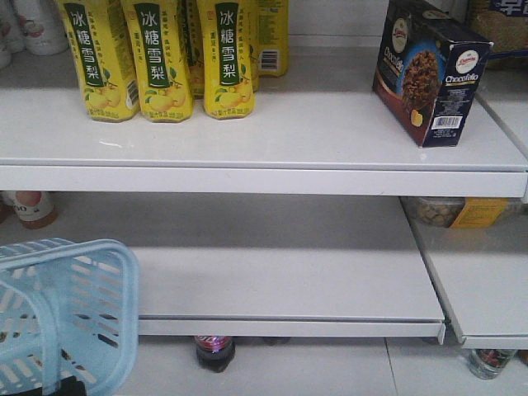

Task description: Left arm holds basket, right arm returns cookies

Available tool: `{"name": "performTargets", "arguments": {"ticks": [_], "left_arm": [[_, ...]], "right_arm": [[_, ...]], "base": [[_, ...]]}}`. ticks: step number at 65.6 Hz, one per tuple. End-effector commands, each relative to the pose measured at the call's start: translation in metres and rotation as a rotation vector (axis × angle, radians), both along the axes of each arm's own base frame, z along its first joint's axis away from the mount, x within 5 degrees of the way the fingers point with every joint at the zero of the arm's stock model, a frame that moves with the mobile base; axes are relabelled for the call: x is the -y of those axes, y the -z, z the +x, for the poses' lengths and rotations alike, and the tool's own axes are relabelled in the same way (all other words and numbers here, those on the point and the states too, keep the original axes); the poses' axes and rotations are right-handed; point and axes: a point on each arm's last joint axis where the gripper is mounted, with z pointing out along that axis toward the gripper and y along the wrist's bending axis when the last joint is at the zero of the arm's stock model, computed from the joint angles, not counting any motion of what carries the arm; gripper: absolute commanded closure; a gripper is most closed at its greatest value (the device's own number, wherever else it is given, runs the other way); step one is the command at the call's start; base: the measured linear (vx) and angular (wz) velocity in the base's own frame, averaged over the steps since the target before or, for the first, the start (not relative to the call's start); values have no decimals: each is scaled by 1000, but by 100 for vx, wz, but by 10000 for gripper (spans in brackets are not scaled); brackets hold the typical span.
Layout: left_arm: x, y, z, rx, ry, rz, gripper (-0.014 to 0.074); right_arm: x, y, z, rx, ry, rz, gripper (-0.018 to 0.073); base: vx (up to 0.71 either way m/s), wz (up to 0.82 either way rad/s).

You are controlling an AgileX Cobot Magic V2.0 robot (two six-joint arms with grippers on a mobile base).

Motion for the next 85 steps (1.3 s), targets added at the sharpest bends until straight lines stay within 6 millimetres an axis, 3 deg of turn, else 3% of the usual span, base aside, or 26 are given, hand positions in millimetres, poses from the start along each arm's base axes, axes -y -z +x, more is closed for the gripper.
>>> {"name": "performTargets", "arguments": {"ticks": [1,8,38,64,85], "left_arm": [[-10,-8,2,174,-84,-23,599],[-20,0,-1,246,-160,18,599],[-56,2,-12,322,-653,105,599],[-58,-2,-12,410,-663,238,599],[-58,-7,-12,465,-672,226,599]], "right_arm": [[-1,-14,0,83,-16,-13,566],[-1,-14,0,83,-16,-13,566],[-1,-14,0,83,-16,-14,566],[-1,-14,0,81,-16,-14,566],[-1,-14,0,82,-16,-14,566]], "base": [[0,0],[0,0],[0,0],[0,0],[0,0]]}}
